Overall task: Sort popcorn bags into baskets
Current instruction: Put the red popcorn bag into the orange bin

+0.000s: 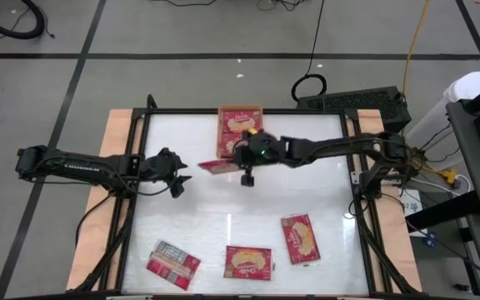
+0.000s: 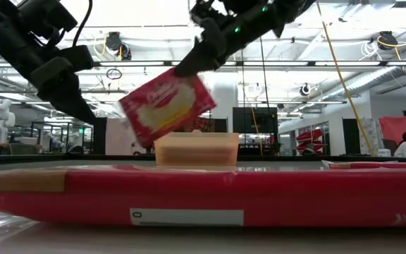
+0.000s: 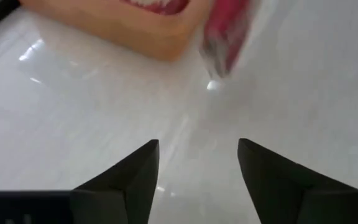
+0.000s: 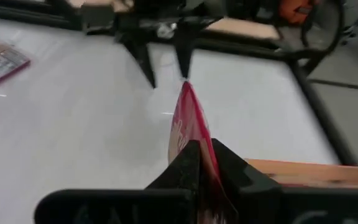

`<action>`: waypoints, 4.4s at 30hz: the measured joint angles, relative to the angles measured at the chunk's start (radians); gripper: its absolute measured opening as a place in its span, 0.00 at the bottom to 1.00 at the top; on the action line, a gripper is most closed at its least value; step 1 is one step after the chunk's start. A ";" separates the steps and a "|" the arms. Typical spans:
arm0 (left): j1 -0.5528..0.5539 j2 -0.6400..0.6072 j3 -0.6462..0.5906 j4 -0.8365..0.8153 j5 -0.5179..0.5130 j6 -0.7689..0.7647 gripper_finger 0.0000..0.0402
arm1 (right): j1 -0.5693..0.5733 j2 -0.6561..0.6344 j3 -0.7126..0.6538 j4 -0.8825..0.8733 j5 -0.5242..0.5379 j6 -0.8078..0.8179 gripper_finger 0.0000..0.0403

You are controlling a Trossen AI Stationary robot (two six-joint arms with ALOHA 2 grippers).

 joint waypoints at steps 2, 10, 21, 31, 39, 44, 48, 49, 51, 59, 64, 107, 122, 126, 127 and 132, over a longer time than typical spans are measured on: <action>-0.001 0.000 -0.016 0.060 -0.002 0.001 0.56 | -0.025 -0.037 0.000 -0.008 -0.001 -0.022 0.02; -0.029 0.000 -0.166 0.387 0.036 -0.036 0.51 | -0.163 -0.132 0.000 0.022 -0.003 -0.085 0.01; -0.136 0.000 -0.287 0.737 0.036 -0.043 0.47 | -0.410 -0.083 -0.007 0.075 -0.211 0.057 0.01; -0.161 0.000 -0.287 0.743 0.009 -0.043 0.46 | -0.511 0.012 -0.008 0.152 -0.314 0.155 0.01; -0.161 0.000 -0.287 0.743 0.009 -0.030 0.46 | -0.521 0.056 -0.007 0.209 -0.314 0.197 0.02; -0.160 0.000 -0.287 0.744 0.009 -0.045 0.46 | -0.523 0.100 -0.007 0.216 -0.314 0.208 0.02; -0.160 0.000 -0.287 0.744 0.010 -0.045 0.46 | -0.535 0.123 -0.007 0.222 -0.315 0.209 0.02; -0.160 0.000 -0.287 0.744 0.010 -0.045 0.46 | -0.538 0.130 -0.007 0.228 -0.315 0.209 0.02; -0.160 0.000 -0.287 0.744 0.010 -0.045 0.46 | -0.548 0.141 -0.006 0.228 -0.315 0.209 0.03; -0.160 0.000 -0.287 0.744 0.011 -0.033 0.46 | -0.588 0.194 -0.006 0.246 -0.306 0.202 0.15; -0.160 0.000 -0.287 0.744 0.022 -0.032 0.46 | -0.607 0.224 -0.006 0.255 -0.283 0.199 0.26; -0.044 0.000 -0.287 0.797 0.066 0.044 0.46 | -0.581 0.233 -0.005 0.029 0.004 -0.020 0.01; -0.076 0.000 -0.238 0.740 0.103 0.026 0.46 | -0.514 0.101 -0.006 0.040 -0.065 0.033 0.01; -0.159 0.000 -0.153 0.537 0.108 0.024 0.46 | -0.446 -0.003 -0.007 -0.084 -0.232 0.068 0.01; -0.190 0.000 -0.122 0.465 0.107 0.019 0.46 | -0.424 -0.026 -0.007 -0.116 -0.264 0.070 0.01; -0.362 0.030 -0.002 0.219 0.109 -0.076 0.46 | -0.274 -0.117 -0.061 -0.171 -0.312 0.068 0.01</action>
